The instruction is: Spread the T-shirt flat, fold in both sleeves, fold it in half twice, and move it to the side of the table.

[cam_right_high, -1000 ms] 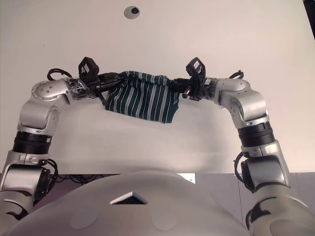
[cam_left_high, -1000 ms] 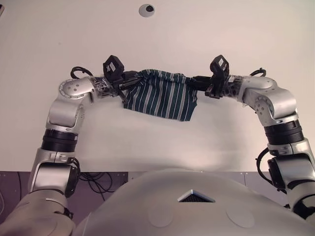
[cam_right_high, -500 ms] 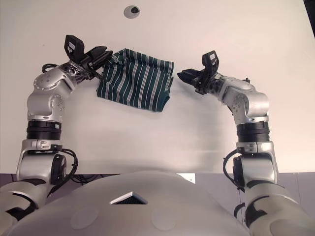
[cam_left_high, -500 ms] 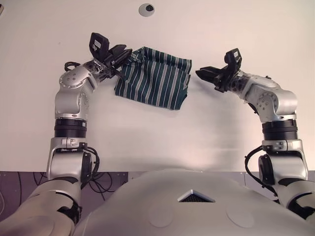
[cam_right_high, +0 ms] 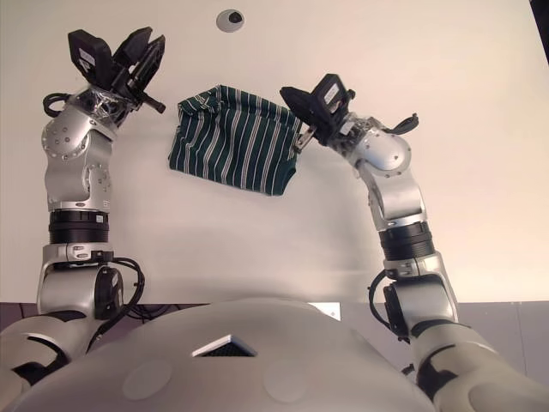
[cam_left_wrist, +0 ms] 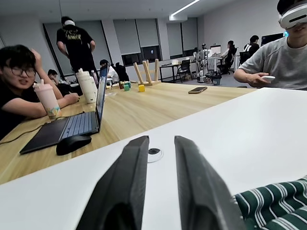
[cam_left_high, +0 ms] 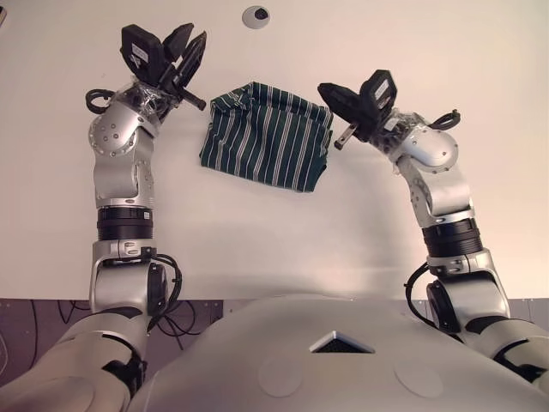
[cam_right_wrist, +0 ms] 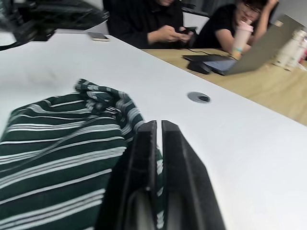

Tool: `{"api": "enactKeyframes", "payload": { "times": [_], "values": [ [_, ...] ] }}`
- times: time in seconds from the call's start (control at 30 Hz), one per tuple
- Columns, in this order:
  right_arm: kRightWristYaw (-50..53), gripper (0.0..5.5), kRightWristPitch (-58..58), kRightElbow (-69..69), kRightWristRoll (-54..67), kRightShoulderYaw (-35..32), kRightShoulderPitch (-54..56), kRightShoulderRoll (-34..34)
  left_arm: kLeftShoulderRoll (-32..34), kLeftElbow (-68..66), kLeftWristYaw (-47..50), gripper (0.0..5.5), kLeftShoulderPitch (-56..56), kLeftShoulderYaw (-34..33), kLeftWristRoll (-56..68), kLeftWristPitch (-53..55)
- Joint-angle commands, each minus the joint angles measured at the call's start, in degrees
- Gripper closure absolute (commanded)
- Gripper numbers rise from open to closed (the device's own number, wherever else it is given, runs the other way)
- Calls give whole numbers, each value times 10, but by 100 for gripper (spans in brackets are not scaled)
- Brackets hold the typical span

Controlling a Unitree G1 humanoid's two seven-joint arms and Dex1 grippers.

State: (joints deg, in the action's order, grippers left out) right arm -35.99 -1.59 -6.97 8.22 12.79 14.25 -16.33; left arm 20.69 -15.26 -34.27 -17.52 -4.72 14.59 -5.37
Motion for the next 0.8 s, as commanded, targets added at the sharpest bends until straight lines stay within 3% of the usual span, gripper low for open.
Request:
{"api": "enactKeyframes", "payload": {
  "times": [0.03,0.13,0.27,0.33,0.67,0.8],
  "values": [
    [15,550,20,-88,-48,47,42,51,4,10,-50,506,18,55,-21,23],
    [33,550,37,-181,-85,76,62,88,13,-30,-78,548,11,97,-51,63],
    [64,550,70,-274,-129,88,80,102,18,-34,-120,548,15,128,-58,101],
    [71,550,83,-302,-143,92,83,102,11,-71,-92,548,-4,128,-78,93],
    [48,550,65,-342,-170,113,61,97,6,-394,39,548,-201,48,-98,37],
    [34,550,31,-293,-146,92,29,82,14,-434,56,548,-213,11,-86,-3]
  ]
}}
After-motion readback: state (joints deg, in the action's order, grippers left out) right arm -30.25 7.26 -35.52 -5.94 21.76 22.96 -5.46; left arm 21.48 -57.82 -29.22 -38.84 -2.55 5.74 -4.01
